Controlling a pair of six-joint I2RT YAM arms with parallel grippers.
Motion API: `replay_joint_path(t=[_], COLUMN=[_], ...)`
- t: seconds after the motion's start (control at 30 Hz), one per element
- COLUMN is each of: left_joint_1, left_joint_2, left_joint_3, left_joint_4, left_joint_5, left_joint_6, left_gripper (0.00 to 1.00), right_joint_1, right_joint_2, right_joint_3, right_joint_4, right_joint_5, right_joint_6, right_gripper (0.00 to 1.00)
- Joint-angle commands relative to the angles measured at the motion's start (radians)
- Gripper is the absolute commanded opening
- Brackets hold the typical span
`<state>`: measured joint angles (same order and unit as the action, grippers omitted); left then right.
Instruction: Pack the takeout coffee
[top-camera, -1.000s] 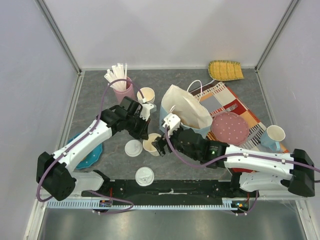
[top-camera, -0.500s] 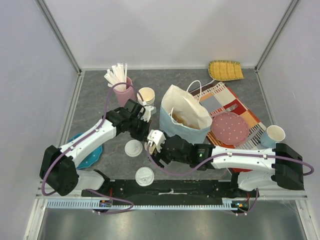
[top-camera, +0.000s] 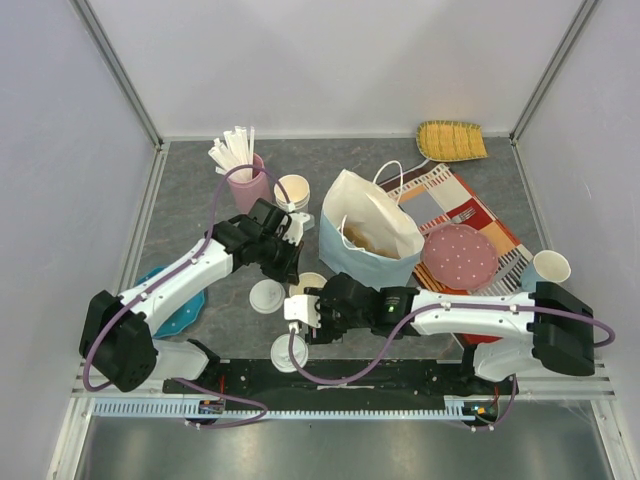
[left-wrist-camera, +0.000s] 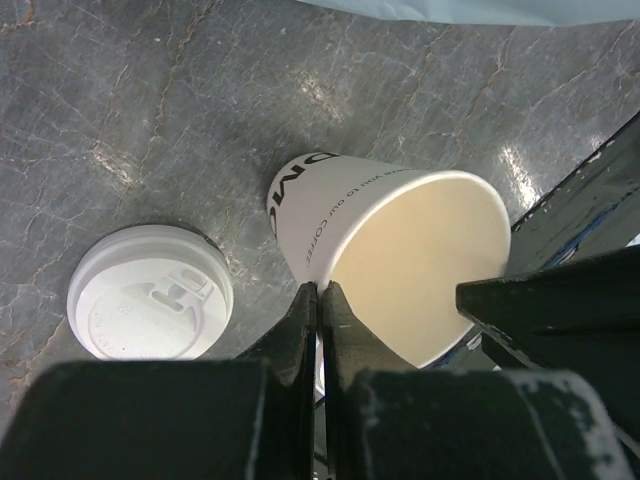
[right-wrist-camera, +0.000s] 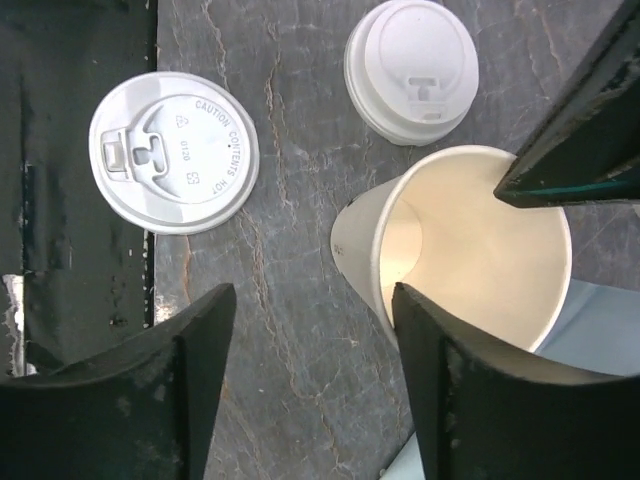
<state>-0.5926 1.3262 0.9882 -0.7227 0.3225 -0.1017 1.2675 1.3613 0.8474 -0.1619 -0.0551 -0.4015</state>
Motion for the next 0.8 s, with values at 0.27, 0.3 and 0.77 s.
replay_joint_path(t=[0.27,0.3,0.77], left_joint_1=[-0.007,-0.007,-0.006], left_joint_2=[0.030,0.037,0.041], left_joint_3=[0.092,0.102,0.109], left_joint_4=[0.031,0.028,0.022], left_joint_5=[-0.098,-0.103,-0.060], left_joint_6=[0.146,0.152,0.209], left_gripper=[0.02,0.02,0.02], right_joint_1=[0.009,0.010,0.024], right_joint_2=[0.048,0.050,0.042], right_joint_3=[0.091,0.094,0.147], right_joint_4=[-0.189,-0.211,-0.334], right_joint_5=[-0.072,-0.078,-0.131], right_joint_6=[-0.128,-0.134,-0.142], right_gripper=[0.39,0.38,0.43])
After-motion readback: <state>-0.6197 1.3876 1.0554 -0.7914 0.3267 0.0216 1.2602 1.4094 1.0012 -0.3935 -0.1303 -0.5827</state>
